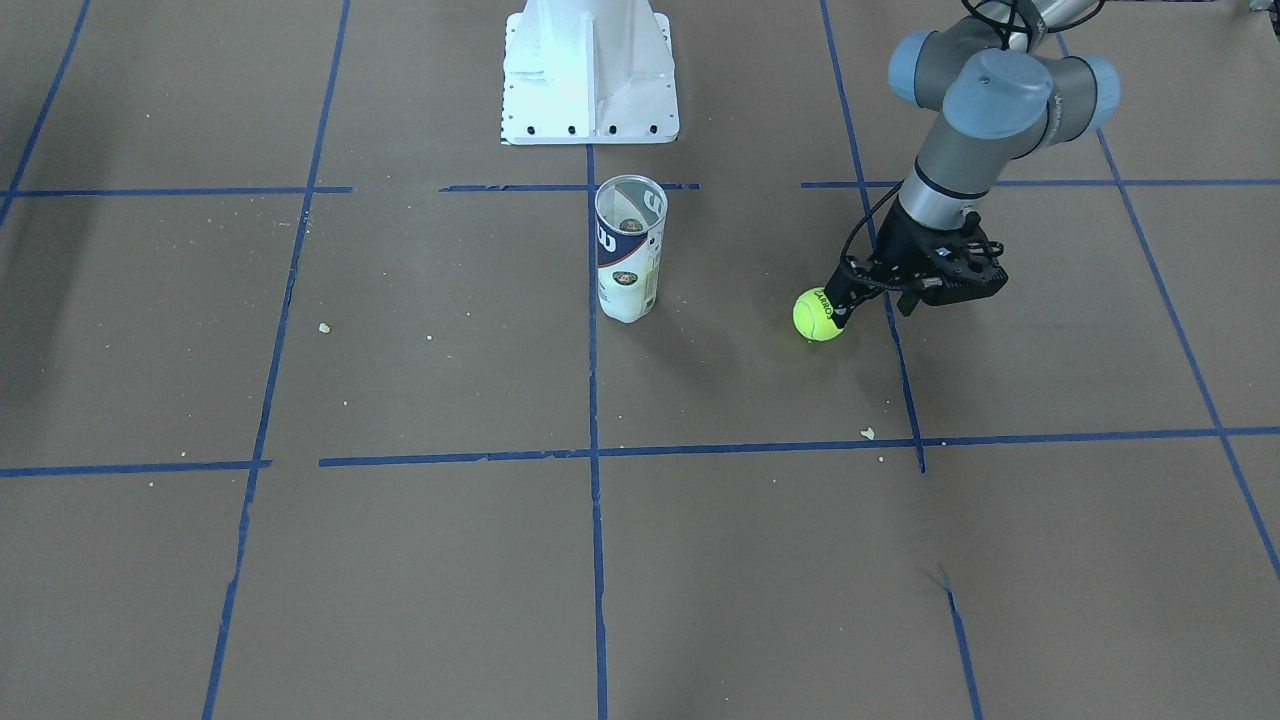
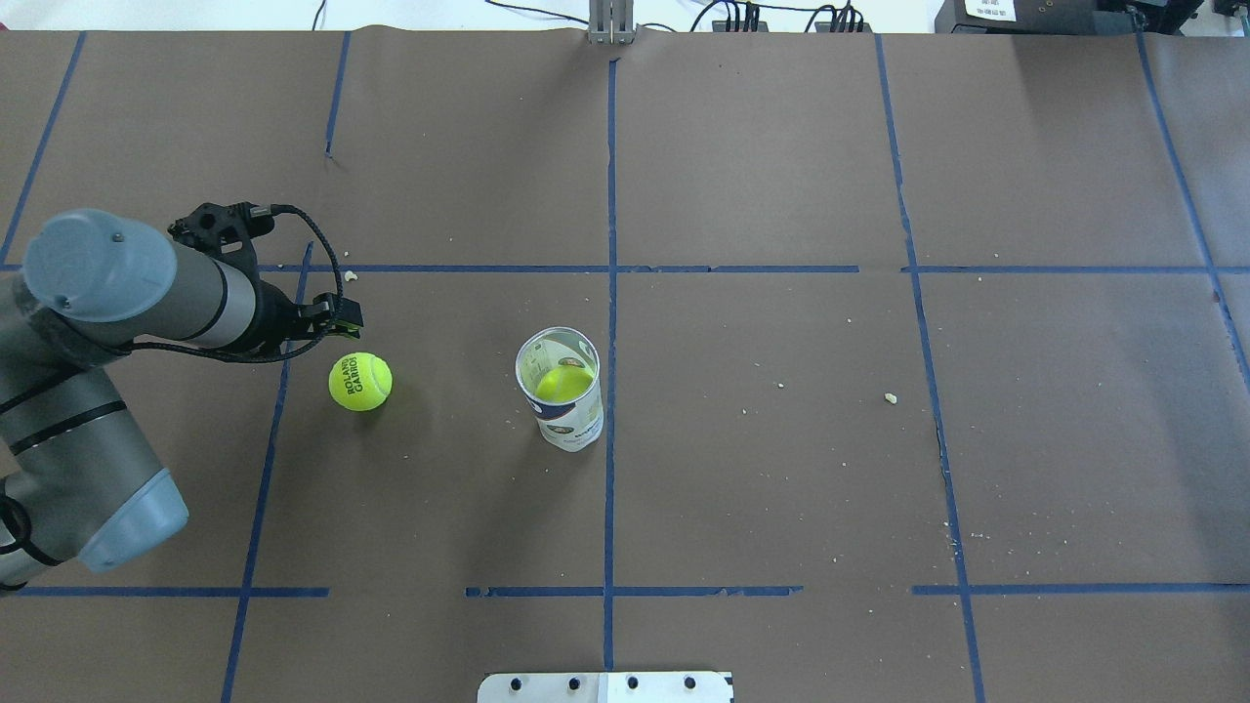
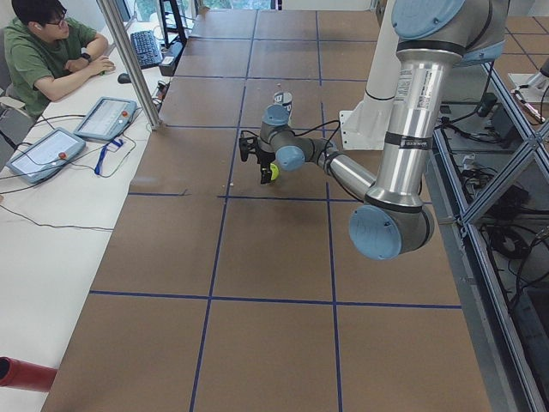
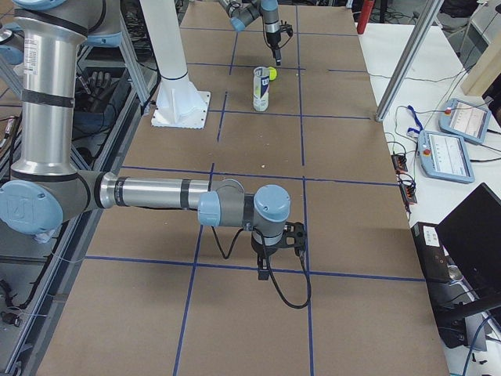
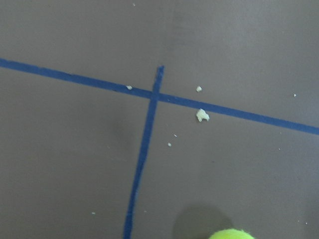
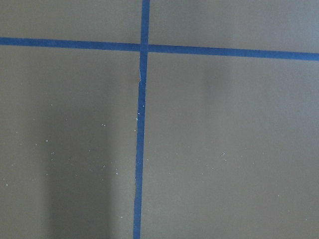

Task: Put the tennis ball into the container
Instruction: 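Reach the left gripper down to the yellow tennis ball and close on it, then lift the ball with the left gripper and carry it over the clear cup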

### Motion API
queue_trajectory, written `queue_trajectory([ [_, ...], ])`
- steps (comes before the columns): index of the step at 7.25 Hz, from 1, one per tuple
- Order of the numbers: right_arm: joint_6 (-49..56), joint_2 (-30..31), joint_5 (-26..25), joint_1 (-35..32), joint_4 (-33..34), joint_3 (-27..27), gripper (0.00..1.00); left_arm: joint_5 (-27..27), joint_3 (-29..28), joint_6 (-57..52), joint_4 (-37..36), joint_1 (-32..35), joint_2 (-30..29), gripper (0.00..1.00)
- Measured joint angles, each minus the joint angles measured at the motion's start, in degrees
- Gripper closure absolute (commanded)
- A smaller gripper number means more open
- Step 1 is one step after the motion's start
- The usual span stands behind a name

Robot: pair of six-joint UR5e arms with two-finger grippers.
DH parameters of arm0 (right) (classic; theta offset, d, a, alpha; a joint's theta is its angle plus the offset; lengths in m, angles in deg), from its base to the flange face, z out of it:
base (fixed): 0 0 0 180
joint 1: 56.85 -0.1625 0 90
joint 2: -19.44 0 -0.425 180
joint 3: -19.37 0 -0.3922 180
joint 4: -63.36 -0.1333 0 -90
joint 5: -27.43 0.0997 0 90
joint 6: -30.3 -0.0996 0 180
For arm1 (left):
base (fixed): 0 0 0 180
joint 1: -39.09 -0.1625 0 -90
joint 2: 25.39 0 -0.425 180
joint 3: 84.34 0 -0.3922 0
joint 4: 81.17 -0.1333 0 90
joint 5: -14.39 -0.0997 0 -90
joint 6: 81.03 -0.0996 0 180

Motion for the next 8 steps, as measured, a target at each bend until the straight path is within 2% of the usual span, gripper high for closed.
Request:
queue_trajectory([
  [5,0.0,0.0,0.0,0.0,0.0,0.0,0.0,-0.7,-3.0,2.1,-1.2,-4.6,-2.5,0.01],
  [6,0.0,0.0,0.0,0.0,0.0,0.0,0.0,-0.7,-3.2,2.2,-1.2,-5.0,-2.5,0.44],
  [7,0.0,0.0,0.0,0.0,0.0,0.0,0.0,-0.7,-3.3,2.2,-1.2,-5.1,-2.5,0.72],
  [8,0.0,0.0,0.0,0.0,0.0,0.0,0.0,-0.7,-3.3,2.1,-1.2,-5.2,-2.5,0.77],
])
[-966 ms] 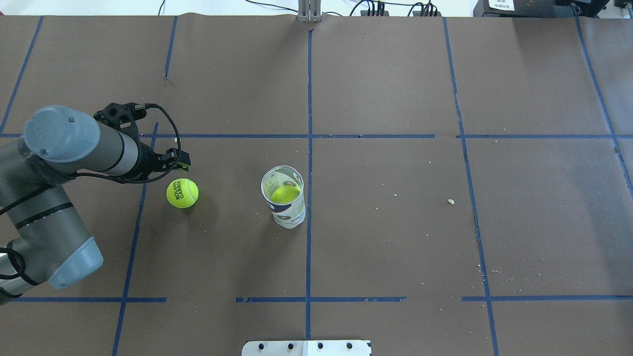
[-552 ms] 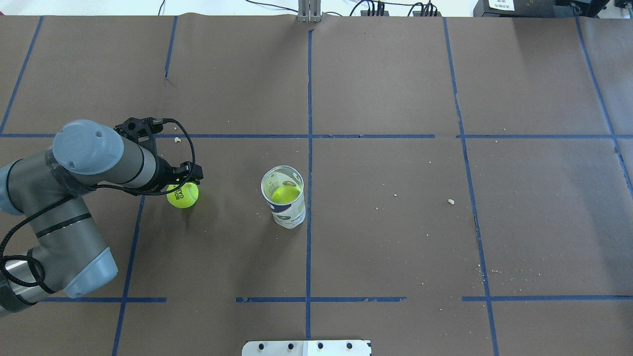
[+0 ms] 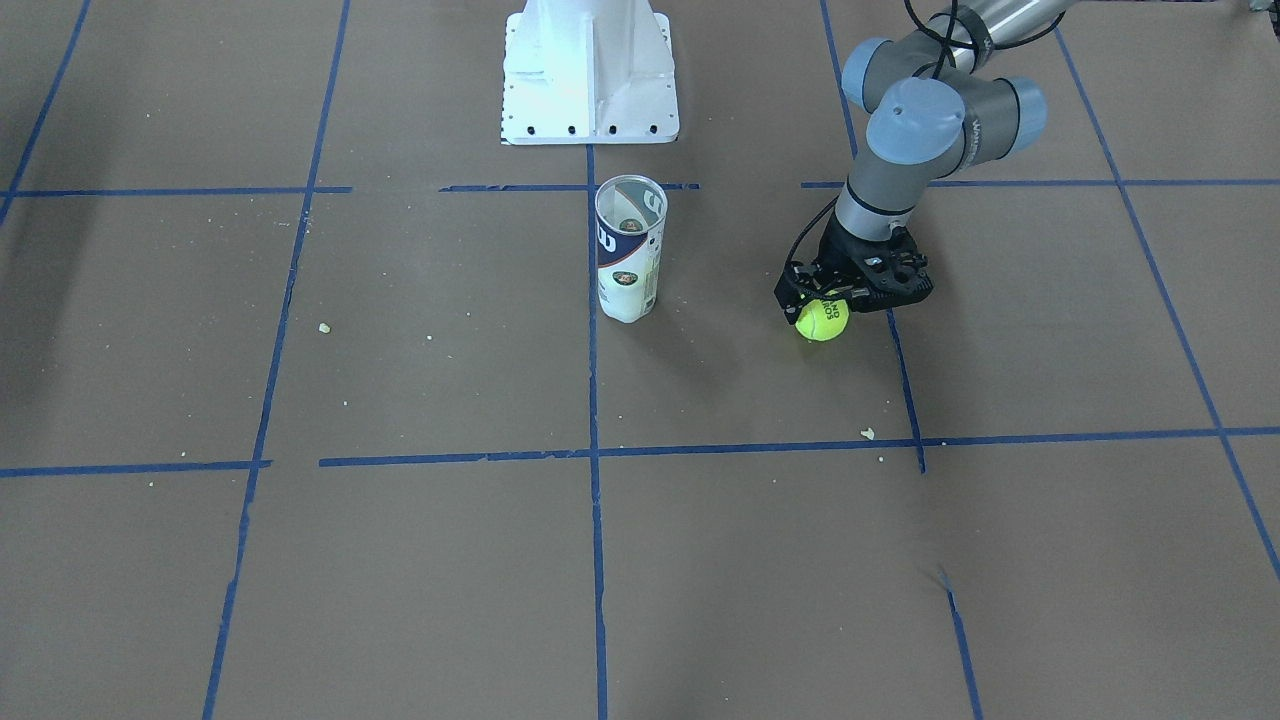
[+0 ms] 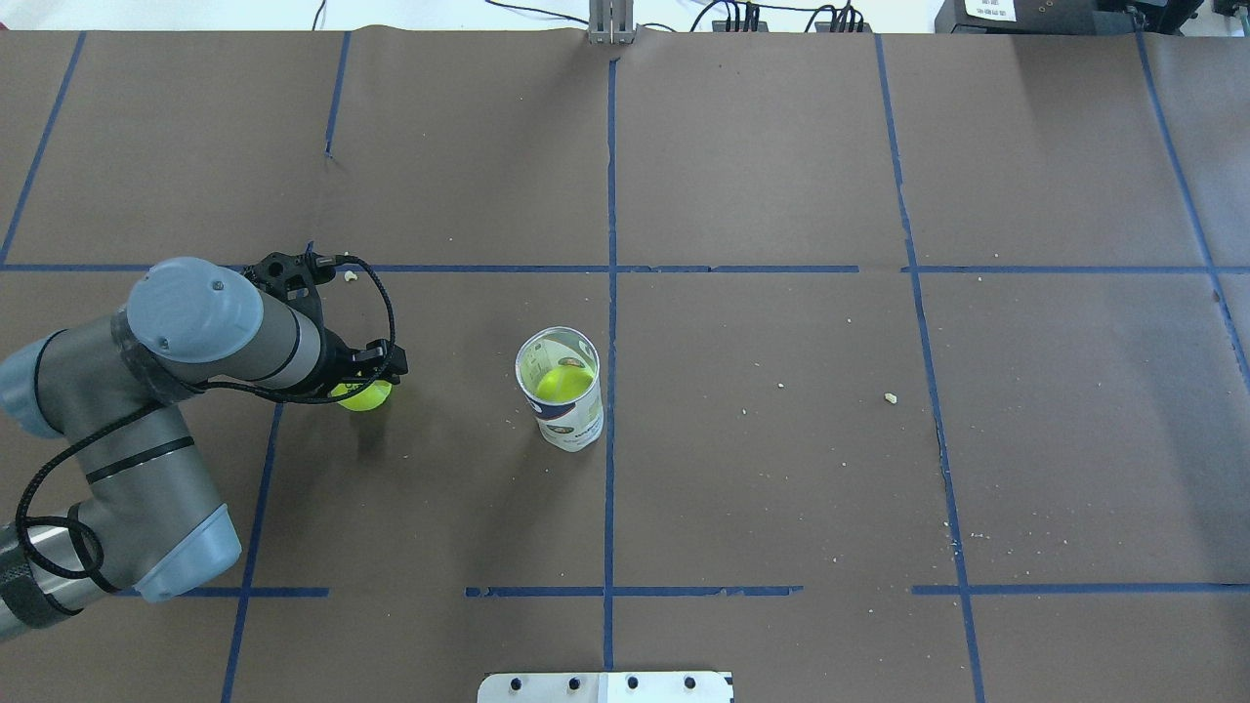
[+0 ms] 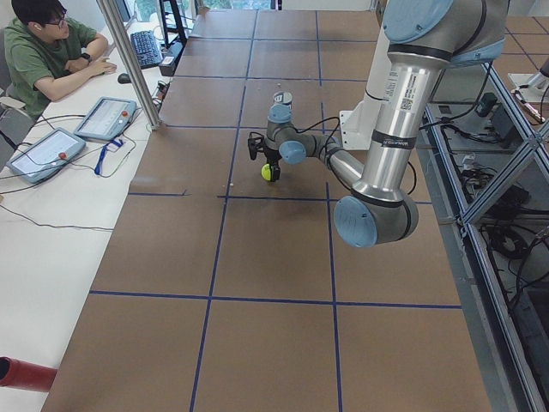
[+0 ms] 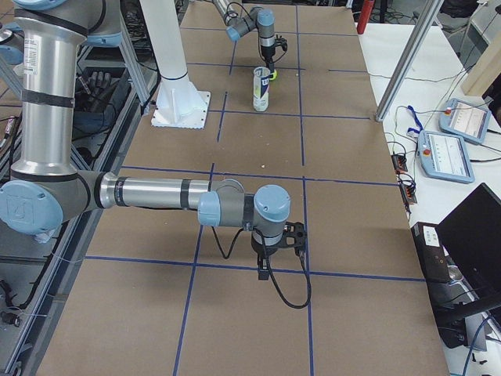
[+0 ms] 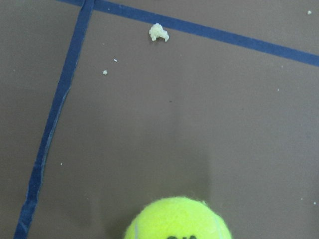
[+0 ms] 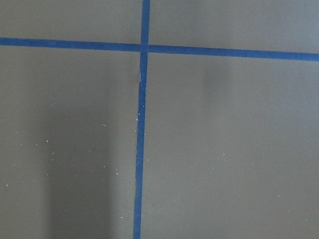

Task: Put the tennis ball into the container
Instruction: 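Lift the ball with the left gripper and carry it over the clear cup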

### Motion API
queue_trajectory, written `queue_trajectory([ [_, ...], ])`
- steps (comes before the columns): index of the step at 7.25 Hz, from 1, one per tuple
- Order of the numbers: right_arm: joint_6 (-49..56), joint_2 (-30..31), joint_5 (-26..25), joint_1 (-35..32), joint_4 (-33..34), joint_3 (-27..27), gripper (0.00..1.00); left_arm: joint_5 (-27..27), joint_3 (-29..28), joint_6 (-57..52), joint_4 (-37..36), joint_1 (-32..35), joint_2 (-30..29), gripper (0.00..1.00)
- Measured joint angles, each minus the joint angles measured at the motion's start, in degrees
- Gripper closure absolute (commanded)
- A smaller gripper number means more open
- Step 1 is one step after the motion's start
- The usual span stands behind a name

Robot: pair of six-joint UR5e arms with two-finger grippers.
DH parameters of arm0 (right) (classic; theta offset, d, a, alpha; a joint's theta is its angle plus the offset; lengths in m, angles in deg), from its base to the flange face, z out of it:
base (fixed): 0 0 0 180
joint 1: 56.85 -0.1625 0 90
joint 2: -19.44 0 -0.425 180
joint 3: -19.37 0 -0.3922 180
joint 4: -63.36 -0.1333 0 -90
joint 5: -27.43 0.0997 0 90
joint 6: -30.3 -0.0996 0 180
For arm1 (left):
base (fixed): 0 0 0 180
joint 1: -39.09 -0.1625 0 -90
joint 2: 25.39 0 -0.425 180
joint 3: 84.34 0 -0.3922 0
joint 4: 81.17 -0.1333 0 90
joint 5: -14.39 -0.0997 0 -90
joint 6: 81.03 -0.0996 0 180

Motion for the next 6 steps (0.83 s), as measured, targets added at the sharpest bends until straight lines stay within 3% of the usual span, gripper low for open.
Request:
queue_trajectory([
  [3,0.0,0.0,0.0,0.0,0.0,0.0,0.0,0.1,4.9,-0.2,-4.6,0.3,0.0,0.76],
  [6,0.0,0.0,0.0,0.0,0.0,0.0,0.0,0.4,13.5,-0.5,-20.5,3.7,-5.9,0.75],
])
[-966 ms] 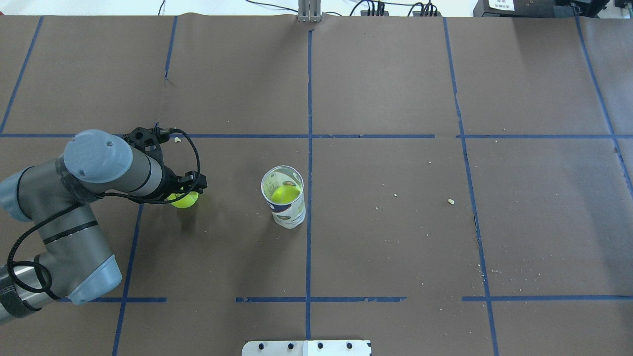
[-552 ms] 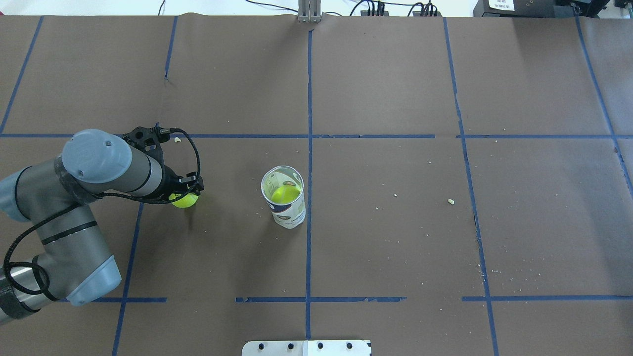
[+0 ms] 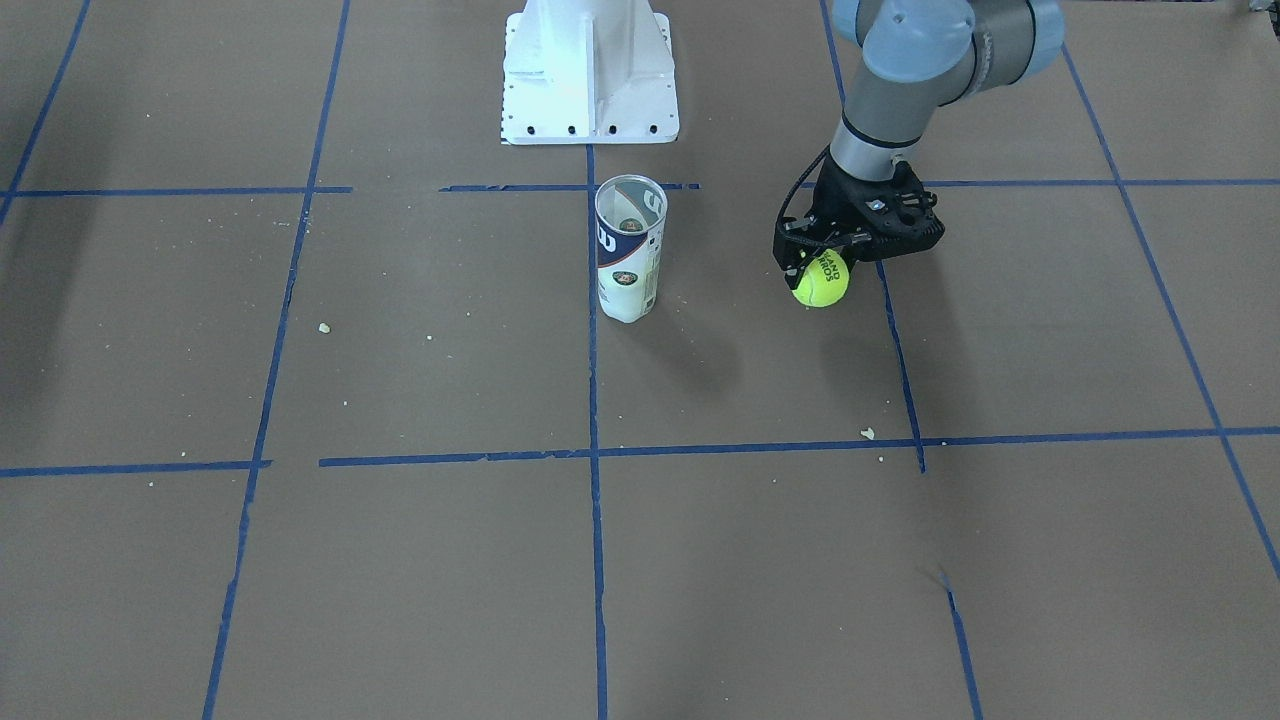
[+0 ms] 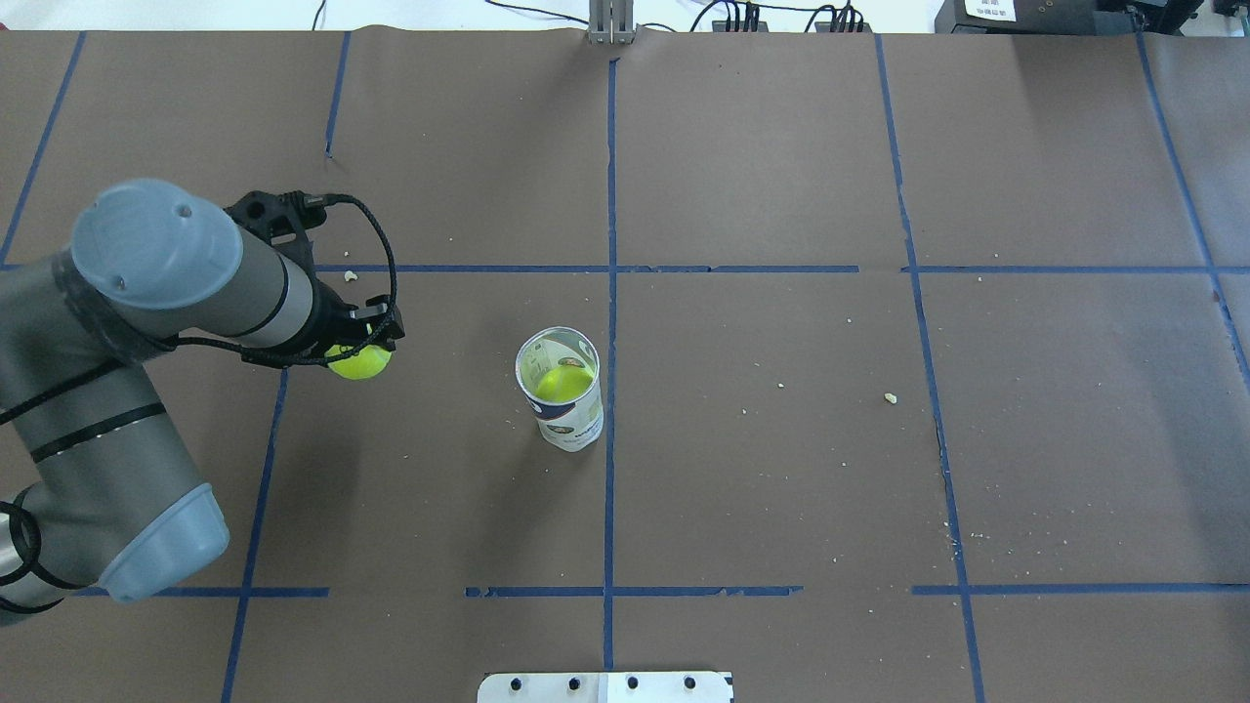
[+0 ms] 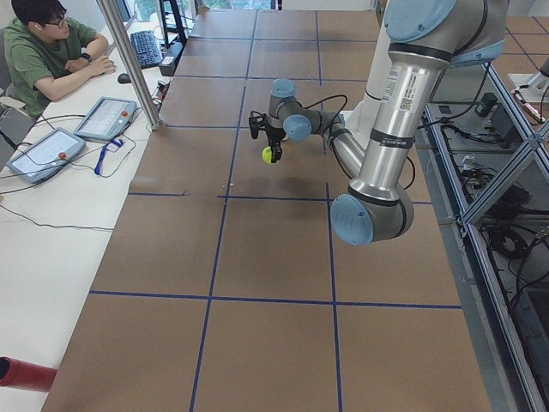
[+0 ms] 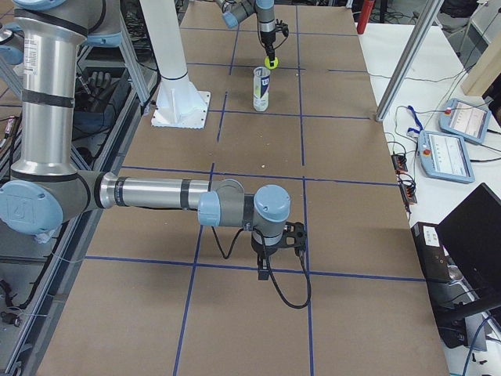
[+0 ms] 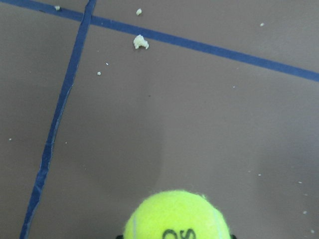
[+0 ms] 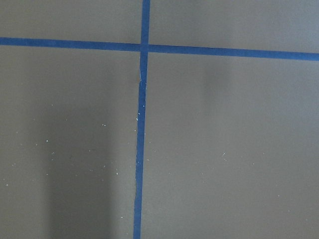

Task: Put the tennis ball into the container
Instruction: 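Lift the ball with the left gripper and carry it over the clear cup, then lower the ball into the cup and open the left gripper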

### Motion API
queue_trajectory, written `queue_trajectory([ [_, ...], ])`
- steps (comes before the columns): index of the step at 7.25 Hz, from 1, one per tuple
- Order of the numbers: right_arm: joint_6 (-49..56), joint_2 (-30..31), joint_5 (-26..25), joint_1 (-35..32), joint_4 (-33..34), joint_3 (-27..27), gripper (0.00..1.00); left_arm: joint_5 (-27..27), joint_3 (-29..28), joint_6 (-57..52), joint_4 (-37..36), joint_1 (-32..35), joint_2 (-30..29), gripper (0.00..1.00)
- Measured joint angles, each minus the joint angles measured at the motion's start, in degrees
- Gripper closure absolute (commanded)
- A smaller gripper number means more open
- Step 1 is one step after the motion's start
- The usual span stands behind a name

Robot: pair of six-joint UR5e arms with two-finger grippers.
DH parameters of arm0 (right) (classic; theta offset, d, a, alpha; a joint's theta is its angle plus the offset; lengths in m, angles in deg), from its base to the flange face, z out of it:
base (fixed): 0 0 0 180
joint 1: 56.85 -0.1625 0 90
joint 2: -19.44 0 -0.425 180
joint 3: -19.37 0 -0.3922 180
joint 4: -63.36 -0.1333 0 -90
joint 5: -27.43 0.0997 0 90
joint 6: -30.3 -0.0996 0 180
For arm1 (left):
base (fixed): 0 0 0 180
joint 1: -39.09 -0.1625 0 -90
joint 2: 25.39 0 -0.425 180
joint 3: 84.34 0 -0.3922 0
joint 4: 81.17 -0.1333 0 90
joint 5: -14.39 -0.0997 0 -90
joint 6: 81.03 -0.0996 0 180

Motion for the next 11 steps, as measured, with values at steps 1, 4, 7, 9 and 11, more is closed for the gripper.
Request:
queue_trajectory([
  [1,0.0,0.0,0.0,0.0,0.0,0.0,0.0,0.5,2.0,0.0,-6.2,1.1,-3.7,0.75],
  [4,0.0,0.0,0.0,0.0,0.0,0.0,0.0,4.6,5.4,2.3,-22.8,1.6,-16.2,0.72],
  [7,0.0,0.0,0.0,0.0,0.0,0.0,0.0,6.6,1.5,9.6,-27.5,0.0,-25.8,0.71],
  [9,0.0,0.0,0.0,0.0,0.0,0.0,0.0,6.4,-2.2,11.8,-27.5,-2.1,-28.5,0.68],
  [11,0.0,0.0,0.0,0.0,0.0,0.0,0.0,6.2,-3.1,12.4,-27.3,-3.3,-29.0,0.55],
])
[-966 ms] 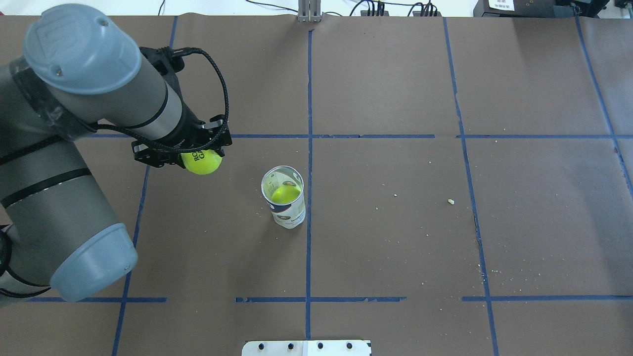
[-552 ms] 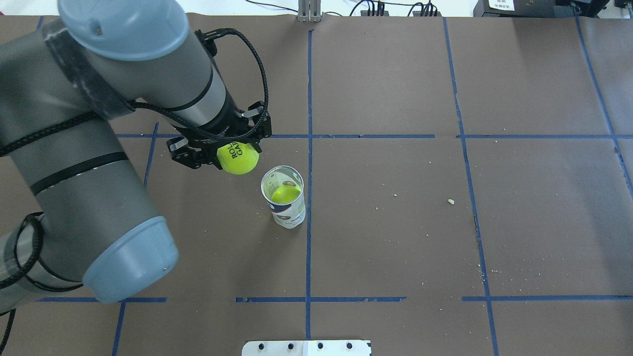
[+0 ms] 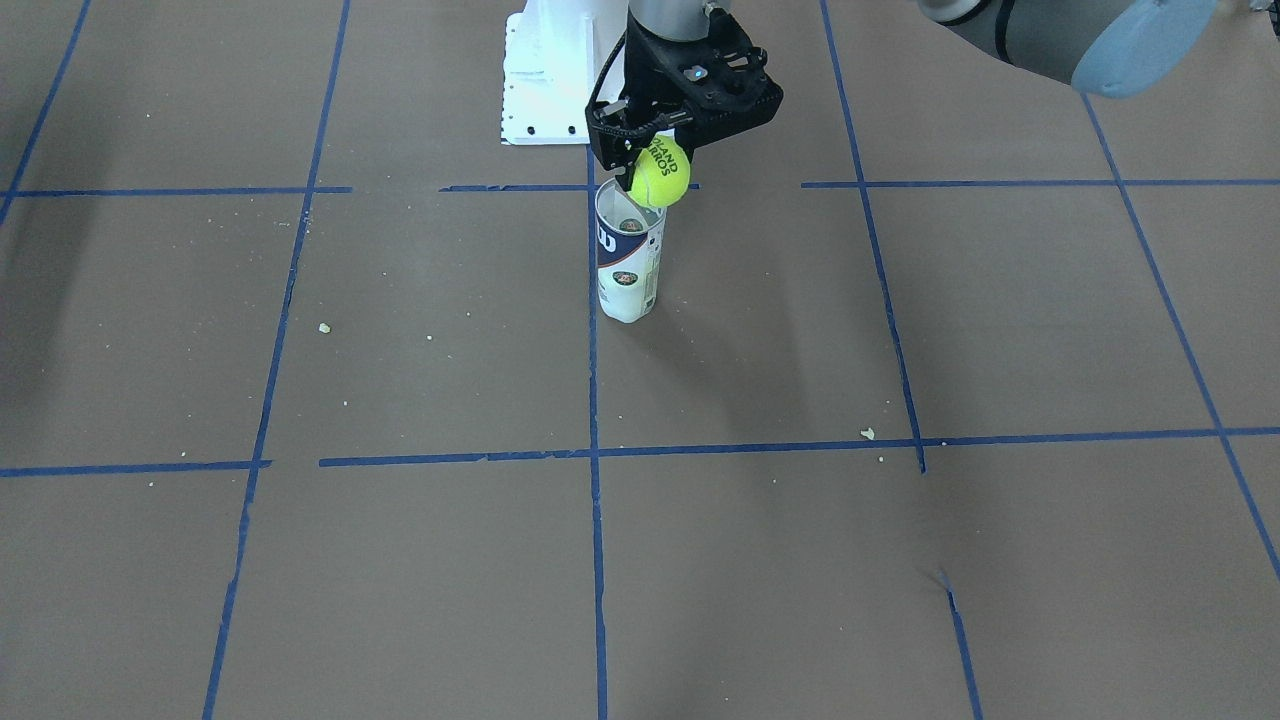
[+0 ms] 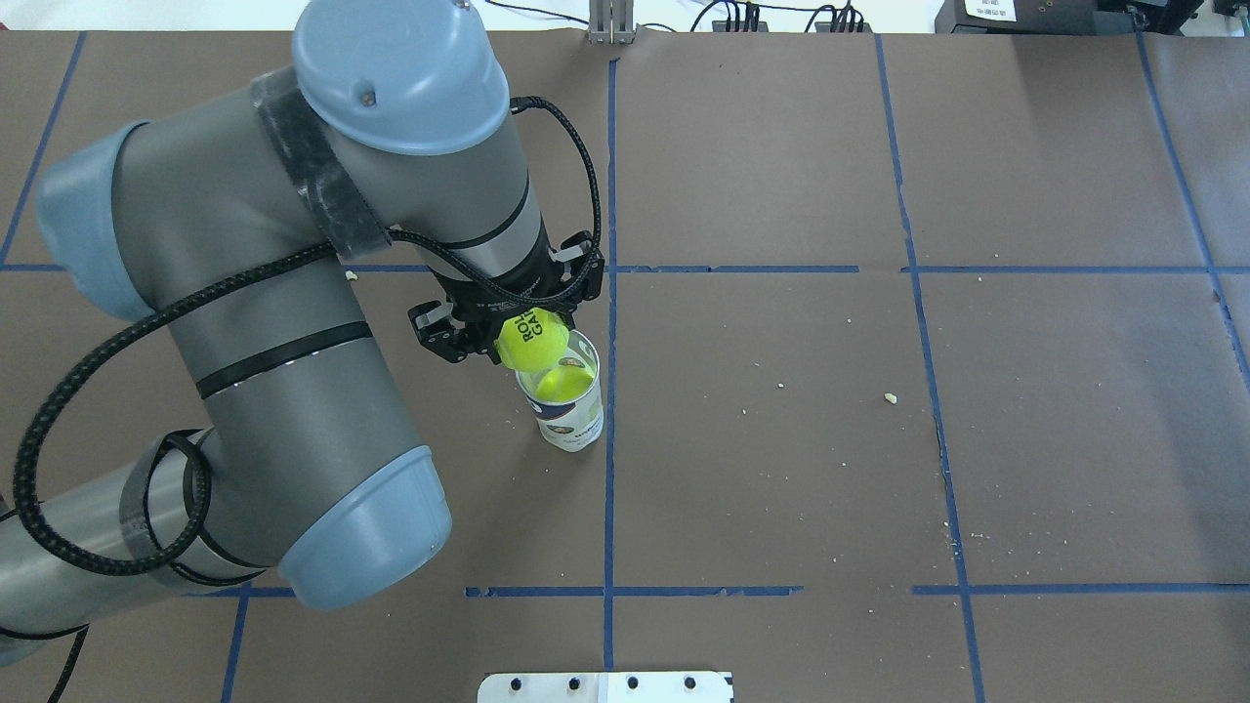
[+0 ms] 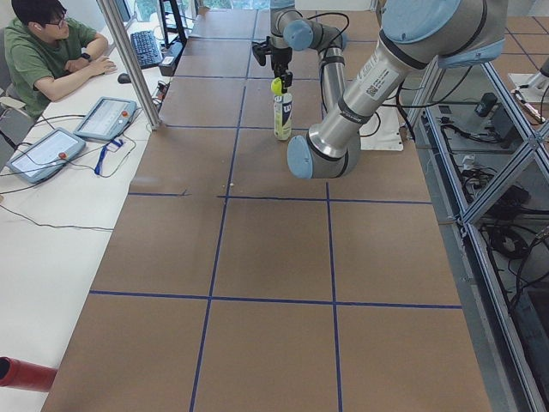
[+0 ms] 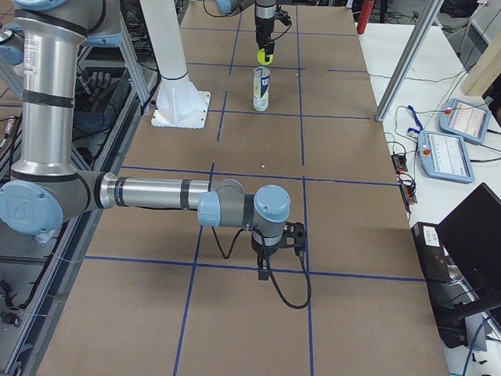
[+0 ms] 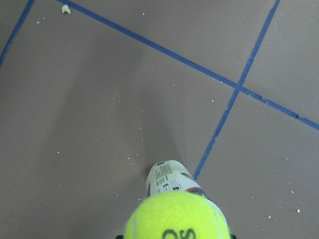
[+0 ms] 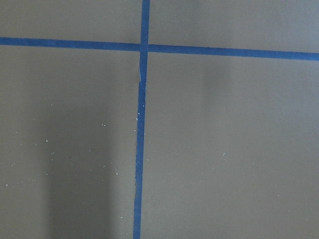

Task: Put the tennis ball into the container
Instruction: 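Lower the ball into the cup and open the left gripper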

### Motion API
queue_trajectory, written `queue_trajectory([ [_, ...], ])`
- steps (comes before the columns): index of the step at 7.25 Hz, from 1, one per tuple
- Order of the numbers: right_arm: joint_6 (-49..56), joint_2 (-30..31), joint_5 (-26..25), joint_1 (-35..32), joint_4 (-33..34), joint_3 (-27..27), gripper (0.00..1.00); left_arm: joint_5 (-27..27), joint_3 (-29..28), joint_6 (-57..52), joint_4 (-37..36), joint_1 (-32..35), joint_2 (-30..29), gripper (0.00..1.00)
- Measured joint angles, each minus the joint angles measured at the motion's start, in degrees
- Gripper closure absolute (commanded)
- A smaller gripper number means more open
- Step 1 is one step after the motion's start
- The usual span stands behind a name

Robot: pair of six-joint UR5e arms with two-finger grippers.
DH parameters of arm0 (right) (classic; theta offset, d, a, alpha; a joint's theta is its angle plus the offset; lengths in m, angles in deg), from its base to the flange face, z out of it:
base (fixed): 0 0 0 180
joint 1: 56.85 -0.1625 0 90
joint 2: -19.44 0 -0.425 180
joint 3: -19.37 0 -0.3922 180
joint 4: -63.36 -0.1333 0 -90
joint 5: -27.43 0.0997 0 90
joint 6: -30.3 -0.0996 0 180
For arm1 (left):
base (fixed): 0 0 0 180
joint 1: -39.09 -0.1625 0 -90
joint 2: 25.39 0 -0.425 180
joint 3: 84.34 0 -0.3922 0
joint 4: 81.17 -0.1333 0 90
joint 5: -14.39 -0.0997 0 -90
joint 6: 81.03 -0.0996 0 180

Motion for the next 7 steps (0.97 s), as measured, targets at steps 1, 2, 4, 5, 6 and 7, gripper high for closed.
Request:
queue_trajectory([
  [1,0.0,0.0,0.0,0.0,0.0,0.0,0.0,-0.1,-0.2,0.1,0.2,-0.3,0.0,0.23],
  [2,0.0,0.0,0.0,0.0,0.0,0.0,0.0,-0.1,-0.4,0.1,0.5,-0.6,0.0,0.0],
  [4,0.0,0.0,0.0,0.0,0.0,0.0,0.0,-0.3,-0.7,0.1,1.0,-0.9,0.0,0.0],
  [5,0.0,0.0,0.0,0.0,0.0,0.0,0.0,-0.3,-0.6,0.1,1.1,-1.0,-0.1,0.0],
  [6,0.0,0.0,0.0,0.0,0.0,0.0,0.0,-0.3,-0.3,-0.1,1.3,-0.9,0.0,0.0],
  [7,0.0,0.0,0.0,0.0,0.0,0.0,0.0,-0.4,0.3,-0.5,1.3,-0.8,0.5,0.0],
])
